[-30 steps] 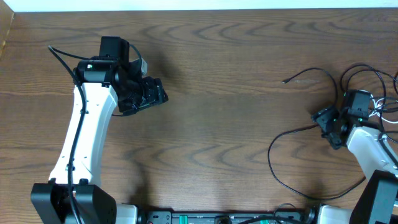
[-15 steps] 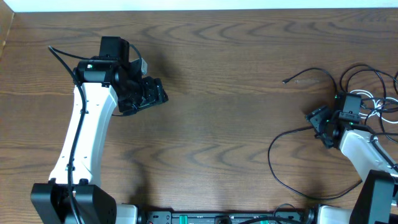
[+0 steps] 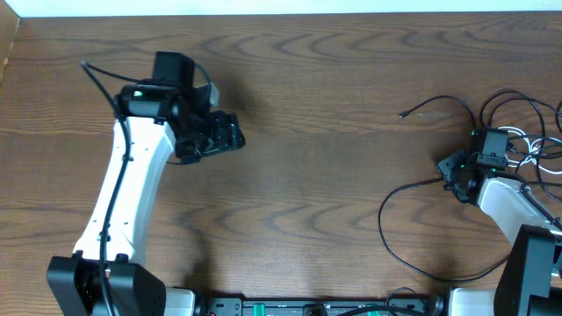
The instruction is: Untangle cables
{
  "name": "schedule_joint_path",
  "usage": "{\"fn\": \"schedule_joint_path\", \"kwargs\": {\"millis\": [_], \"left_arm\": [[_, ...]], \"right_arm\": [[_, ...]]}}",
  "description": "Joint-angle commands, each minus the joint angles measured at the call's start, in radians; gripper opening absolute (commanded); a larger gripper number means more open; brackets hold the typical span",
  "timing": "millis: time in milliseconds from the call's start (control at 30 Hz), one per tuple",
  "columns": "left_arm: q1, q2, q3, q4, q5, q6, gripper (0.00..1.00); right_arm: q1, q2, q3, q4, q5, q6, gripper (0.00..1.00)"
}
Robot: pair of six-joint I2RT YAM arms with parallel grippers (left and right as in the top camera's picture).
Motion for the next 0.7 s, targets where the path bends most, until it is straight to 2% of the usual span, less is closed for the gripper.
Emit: {"fn": "schedule_joint_path", "kwargs": {"millis": [0, 167, 333, 467, 567, 667], "left_arm": [[-0.047, -0.001, -0.009, -0.006, -0.077, 0.025, 0.78], [-0.087, -0.001, -0.010, -0.006, -0.099, 0.025, 0.78], [-0.093, -0.001, -0.010, -0.006, -0.099, 0.025, 0.78], [-0.093, -0.001, -0.010, -0.007, -0.099, 0.025, 0.78], [-0.093, -0.001, -0.010, -0.007, -0.099, 0.025, 0.78], [-0.093, -0.001, -0.010, -0.007, -0.099, 0.025, 0.78]], "right_arm": [[0.009, 0.039, -0.025, -0.012, -0.034, 0.012, 0.47], [0.017, 0.039, -0.025, -0.072, -0.039, 0.012, 0.39], [0.034, 0.039, -0.025, -0.113, -0.032, 0.013, 0.18], [0.040, 0.039, -0.025, -0.104, -0.007, 0.013, 0.11], [0.040, 0.039, -0.025, -0.071, 0.005, -0.004, 0.01], [0.040, 0.036, -0.015, -0.018, 0.005, -0.078, 0.01]]}}
